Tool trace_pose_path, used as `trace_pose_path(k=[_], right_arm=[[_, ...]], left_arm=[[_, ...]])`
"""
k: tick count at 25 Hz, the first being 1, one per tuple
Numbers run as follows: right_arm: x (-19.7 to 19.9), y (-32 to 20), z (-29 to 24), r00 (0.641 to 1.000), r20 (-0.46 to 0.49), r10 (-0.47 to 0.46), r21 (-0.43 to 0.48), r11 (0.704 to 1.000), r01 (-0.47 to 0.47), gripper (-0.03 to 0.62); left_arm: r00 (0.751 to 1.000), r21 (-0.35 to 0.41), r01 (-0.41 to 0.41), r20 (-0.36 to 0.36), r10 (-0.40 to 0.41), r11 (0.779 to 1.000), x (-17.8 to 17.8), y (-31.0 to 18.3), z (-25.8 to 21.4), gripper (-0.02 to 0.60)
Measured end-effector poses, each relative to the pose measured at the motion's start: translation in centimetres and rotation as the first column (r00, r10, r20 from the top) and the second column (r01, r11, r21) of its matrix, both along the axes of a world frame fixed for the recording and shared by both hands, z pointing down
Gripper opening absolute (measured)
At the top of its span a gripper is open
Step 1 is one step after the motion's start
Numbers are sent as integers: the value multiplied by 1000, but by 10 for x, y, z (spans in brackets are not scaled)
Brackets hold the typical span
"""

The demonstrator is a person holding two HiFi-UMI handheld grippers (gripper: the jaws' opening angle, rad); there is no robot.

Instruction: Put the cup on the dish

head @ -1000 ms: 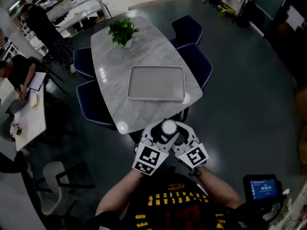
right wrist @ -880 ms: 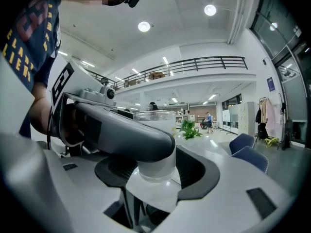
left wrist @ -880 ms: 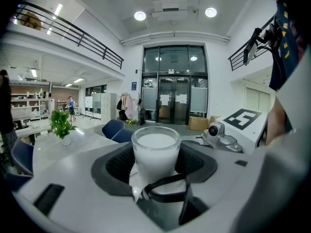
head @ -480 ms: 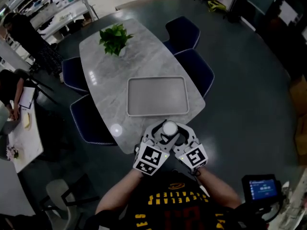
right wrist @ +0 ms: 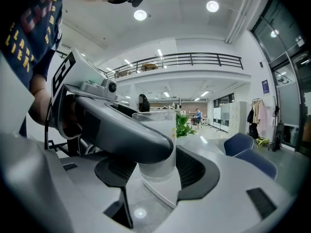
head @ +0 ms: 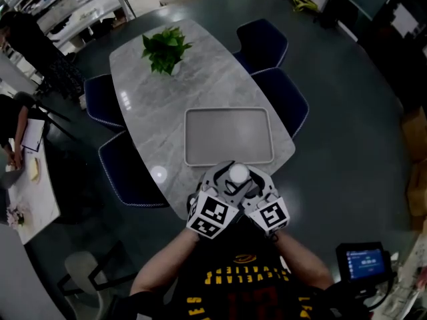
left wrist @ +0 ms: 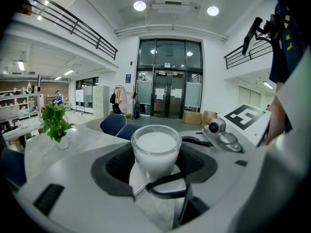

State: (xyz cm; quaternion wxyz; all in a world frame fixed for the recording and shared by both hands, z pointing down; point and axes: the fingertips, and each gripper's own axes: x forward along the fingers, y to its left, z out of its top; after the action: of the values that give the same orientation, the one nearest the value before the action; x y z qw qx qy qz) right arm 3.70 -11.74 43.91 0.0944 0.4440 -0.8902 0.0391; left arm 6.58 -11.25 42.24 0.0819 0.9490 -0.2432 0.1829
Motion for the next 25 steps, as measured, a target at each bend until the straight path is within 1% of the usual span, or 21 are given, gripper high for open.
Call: trace_pose_path(k=[7, 14, 17, 20, 25], right_arm=[[-7, -6, 7, 1000, 9, -17, -11, 1000, 17, 258], [1, -48, 34, 997, 0, -82, -25, 996, 82, 258], [5, -66, 47, 995, -30, -99, -34, 995, 98, 258], [10, -82, 60, 991, -56, -122, -52, 992, 119, 258], [18, -105, 76, 987, -66, -147, -72, 987, 142, 258]], left_arm=[[1000, -17, 15, 27, -14, 1000, -7, -7, 7, 264], [994, -42, 73, 84, -69, 996, 1, -51, 34, 264], [991, -44, 89, 108, -84, 995, 5, -68, 47, 264], [987, -64, 110, 125, -101, 992, 10, -85, 60, 264], [981, -99, 142, 145, -127, 985, 18, -107, 80, 264]])
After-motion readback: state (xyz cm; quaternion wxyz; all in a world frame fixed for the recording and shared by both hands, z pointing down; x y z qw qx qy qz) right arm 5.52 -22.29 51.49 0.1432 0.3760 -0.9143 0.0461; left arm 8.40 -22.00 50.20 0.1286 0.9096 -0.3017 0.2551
